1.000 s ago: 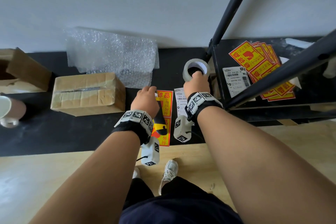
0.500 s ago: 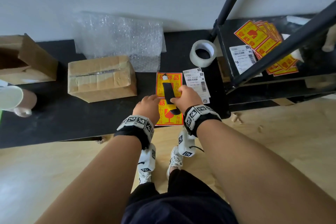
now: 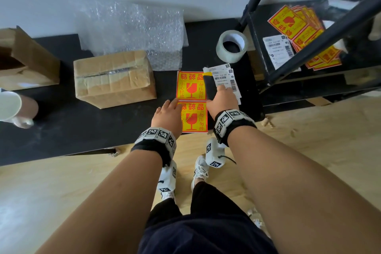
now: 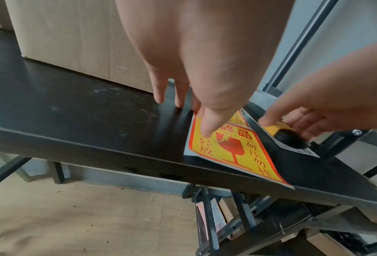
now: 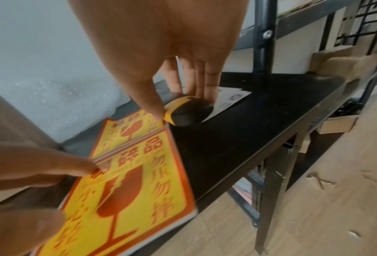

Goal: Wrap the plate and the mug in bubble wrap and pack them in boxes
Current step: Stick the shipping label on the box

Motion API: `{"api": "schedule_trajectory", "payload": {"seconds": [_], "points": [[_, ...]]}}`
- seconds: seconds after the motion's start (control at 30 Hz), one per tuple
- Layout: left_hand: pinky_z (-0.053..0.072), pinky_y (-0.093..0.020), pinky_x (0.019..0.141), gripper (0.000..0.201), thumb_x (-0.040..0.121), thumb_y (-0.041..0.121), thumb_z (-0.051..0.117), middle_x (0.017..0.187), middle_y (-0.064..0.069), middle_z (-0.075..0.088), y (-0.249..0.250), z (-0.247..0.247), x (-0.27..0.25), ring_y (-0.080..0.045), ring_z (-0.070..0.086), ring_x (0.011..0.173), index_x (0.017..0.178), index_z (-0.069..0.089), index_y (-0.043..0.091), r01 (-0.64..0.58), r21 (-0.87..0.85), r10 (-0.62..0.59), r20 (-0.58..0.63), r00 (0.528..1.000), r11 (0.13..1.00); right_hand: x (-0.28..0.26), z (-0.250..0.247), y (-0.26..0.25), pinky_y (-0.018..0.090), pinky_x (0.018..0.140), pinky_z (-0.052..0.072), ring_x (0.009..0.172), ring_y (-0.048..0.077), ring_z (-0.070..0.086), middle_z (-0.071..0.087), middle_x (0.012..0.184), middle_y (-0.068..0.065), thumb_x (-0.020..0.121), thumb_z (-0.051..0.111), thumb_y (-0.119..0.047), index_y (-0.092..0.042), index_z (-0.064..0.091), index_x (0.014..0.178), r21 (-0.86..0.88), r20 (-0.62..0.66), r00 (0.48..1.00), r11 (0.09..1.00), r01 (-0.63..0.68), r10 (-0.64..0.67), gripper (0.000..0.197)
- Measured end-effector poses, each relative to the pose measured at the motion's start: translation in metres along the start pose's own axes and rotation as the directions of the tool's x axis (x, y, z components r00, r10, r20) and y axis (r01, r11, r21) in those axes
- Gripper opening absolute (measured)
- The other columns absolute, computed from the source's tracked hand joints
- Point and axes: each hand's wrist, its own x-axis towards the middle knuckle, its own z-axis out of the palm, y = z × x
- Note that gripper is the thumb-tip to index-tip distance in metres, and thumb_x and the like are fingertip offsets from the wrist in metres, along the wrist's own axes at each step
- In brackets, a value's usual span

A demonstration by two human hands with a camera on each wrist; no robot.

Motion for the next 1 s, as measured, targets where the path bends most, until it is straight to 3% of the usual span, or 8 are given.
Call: {"api": "schedule_trajectory", "payload": {"seconds": [0.1,0.27,0.4,0.47,0.53,0.6,0.83,1.0], "points": [[0.021,-0.040,0.117,0.056,0.096,0.016,0.050,0.160,0.000,0.016,0.002,0.002,-0.002,-0.022,0.016,0.146,0.148,0.029,0.017,0.008,0.001,-0.008,-0.023,1.000,1.000,0.005,-0.006,0.016,0.038,0.087,0.047,0.117,0.030,0.053,0.051,0.126,0.013,0.089,0.063,-0.023,-0.007,0.049,0.124,0.003,-0.053,0.995,0.997,-0.080,0.080,0.041],[0.021,-0.042,0.118,0.064,0.098,0.022,0.050,0.161,0.000,0.009,0.004,0.011,-0.007,-0.022,0.010,0.148,0.152,0.017,0.016,0.031,-0.005,-0.032,-0.011,0.999,0.999,0.005,-0.002,0.021,0.038,0.091,0.047,0.121,0.031,0.050,0.048,0.131,0.014,0.090,0.063,-0.024,-0.007,0.045,0.131,-0.030,-0.010,0.995,0.994,-0.103,0.103,0.048],[0.022,-0.041,0.117,0.066,0.098,0.027,0.052,0.161,0.000,0.010,0.003,0.010,-0.010,-0.022,0.011,0.148,0.152,0.017,0.017,0.022,-0.013,-0.023,-0.026,0.999,1.000,-0.004,-0.004,0.019,0.037,0.090,0.047,0.116,0.027,0.050,0.052,0.124,0.011,0.091,0.061,-0.025,-0.011,0.053,0.126,-0.064,-0.144,0.990,0.998,-0.016,0.007,0.038],[0.023,-0.040,0.116,0.066,0.097,0.029,0.054,0.160,0.001,0.014,0.002,0.009,-0.012,-0.021,0.013,0.147,0.151,0.019,0.016,0.029,-0.030,-0.030,-0.042,0.999,0.999,-0.010,-0.003,0.016,0.036,0.081,0.050,0.105,0.025,0.057,0.060,0.110,0.007,0.094,0.055,-0.021,-0.012,0.062,0.112,-0.023,-0.180,0.981,0.997,0.067,-0.070,0.022],[0.023,-0.040,0.116,0.064,0.097,0.030,0.053,0.159,0.001,0.016,0.003,0.010,-0.014,-0.021,0.014,0.147,0.151,0.021,0.015,0.029,-0.041,-0.031,-0.051,0.998,0.999,-0.017,0.003,0.013,0.032,0.065,0.047,0.091,0.024,0.062,0.064,0.097,0.005,0.097,0.048,-0.021,-0.012,0.064,0.101,-0.007,-0.114,0.988,0.994,0.108,-0.108,0.019],[0.023,-0.039,0.116,0.061,0.098,0.026,0.051,0.159,0.001,0.017,0.004,0.012,-0.015,-0.021,0.014,0.146,0.151,0.022,0.015,0.024,-0.048,-0.026,-0.055,0.998,0.999,-0.024,0.011,0.011,0.030,0.061,0.044,0.086,0.024,0.063,0.065,0.094,0.005,0.099,0.045,-0.021,-0.012,0.064,0.103,-0.026,-0.033,0.994,0.995,0.099,-0.100,0.022],[0.024,-0.039,0.115,0.055,0.096,0.014,0.048,0.158,0.002,0.020,0.002,0.017,-0.022,-0.020,0.016,0.146,0.148,0.030,0.019,-0.001,-0.036,-0.001,-0.049,0.999,0.999,-0.035,0.026,0.001,0.031,0.066,0.048,0.098,0.026,0.064,0.064,0.108,0.006,0.097,0.051,-0.018,-0.012,0.051,0.127,0.054,0.072,0.997,0.998,-0.021,0.017,0.031],[0.025,-0.040,0.115,0.057,0.096,0.011,0.047,0.158,0.004,0.019,-0.003,0.016,-0.022,-0.019,0.015,0.146,0.149,0.028,0.020,-0.017,-0.028,0.017,-0.018,1.000,0.999,-0.029,0.031,-0.005,0.030,0.072,0.048,0.103,0.026,0.062,0.063,0.117,0.007,0.093,0.057,-0.016,-0.011,0.058,0.120,0.158,0.137,0.983,0.977,-0.144,0.123,0.028]]}}
